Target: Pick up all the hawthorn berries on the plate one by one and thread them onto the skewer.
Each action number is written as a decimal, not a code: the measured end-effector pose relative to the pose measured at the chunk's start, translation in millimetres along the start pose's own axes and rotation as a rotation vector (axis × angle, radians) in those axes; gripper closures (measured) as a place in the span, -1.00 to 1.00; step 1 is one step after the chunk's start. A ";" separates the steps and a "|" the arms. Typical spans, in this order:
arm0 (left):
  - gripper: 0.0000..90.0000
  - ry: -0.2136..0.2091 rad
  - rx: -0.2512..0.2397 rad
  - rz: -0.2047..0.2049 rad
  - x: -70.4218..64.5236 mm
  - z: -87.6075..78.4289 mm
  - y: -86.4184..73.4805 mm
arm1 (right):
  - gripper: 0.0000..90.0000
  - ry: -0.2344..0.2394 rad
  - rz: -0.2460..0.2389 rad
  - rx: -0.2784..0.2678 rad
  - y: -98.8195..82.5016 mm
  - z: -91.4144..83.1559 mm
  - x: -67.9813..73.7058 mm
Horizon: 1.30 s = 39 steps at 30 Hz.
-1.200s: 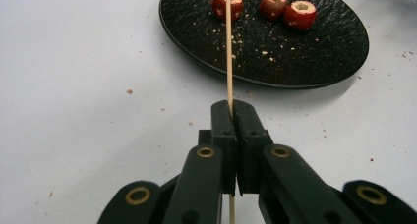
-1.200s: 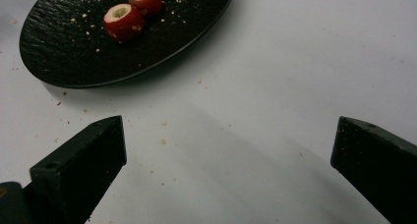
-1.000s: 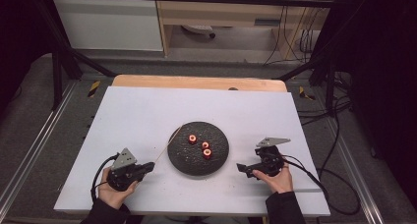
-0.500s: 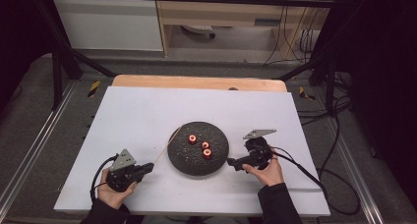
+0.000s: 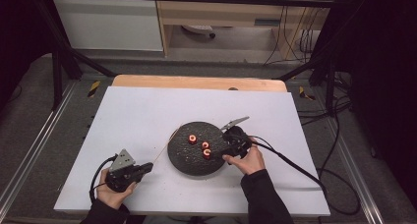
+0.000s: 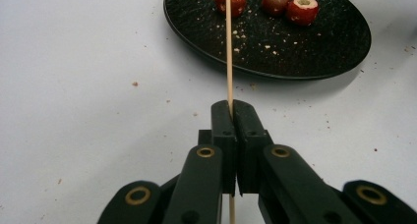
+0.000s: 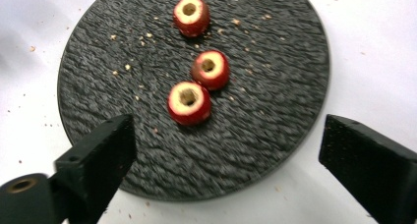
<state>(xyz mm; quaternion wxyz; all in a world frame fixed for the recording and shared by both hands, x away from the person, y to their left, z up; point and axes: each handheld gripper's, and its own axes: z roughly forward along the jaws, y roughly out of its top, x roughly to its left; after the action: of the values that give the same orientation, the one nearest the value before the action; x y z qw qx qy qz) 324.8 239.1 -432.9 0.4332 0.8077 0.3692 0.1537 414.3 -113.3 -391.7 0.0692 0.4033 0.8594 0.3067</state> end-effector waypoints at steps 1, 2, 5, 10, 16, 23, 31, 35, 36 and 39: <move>0.96 0.000 0.001 0.001 0.1 0.2 -0.1 | -0.75 0.000 0.000 0.000 0.0 0.0 0.0; 0.96 -0.001 0.001 0.001 0.1 0.3 -0.2 | -0.73 -0.001 0.006 0.013 2.3 2.0 1.2; 0.96 -0.001 0.003 0.002 0.0 0.7 -0.4 | -0.64 0.002 0.011 0.032 7.7 7.5 3.4; 0.96 -0.001 0.007 0.003 -0.3 1.2 -0.5 | -0.50 0.007 0.011 0.073 15.6 15.8 8.1; 0.96 -0.001 0.010 0.006 -0.8 1.9 -0.8 | -0.30 0.009 0.012 0.124 23.8 26.8 13.6; 0.96 0.001 0.011 0.006 -0.5 1.6 -0.9 | -0.07 0.005 0.033 0.170 29.1 36.5 15.5; 0.96 -0.001 0.014 0.008 -0.7 2.2 -1.0 | 0.17 0.016 0.089 0.204 31.7 43.6 14.4; 0.96 -0.002 0.014 0.008 -0.6 2.2 -1.0 | 0.24 0.029 0.113 0.219 32.3 45.8 13.4; 0.96 -0.002 0.014 0.009 -0.7 2.2 -1.0 | 0.26 0.031 0.111 0.222 32.2 46.3 12.7; 0.96 -0.002 0.014 0.009 -0.8 2.1 -0.9 | 0.31 0.032 0.119 0.229 32.3 47.1 11.6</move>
<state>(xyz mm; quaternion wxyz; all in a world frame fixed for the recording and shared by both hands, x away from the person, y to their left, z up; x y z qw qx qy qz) 325.0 237.7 -434.8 0.4273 0.8125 0.3660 0.1524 444.8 -66.8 -409.2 -0.0096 0.4538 0.8644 0.2165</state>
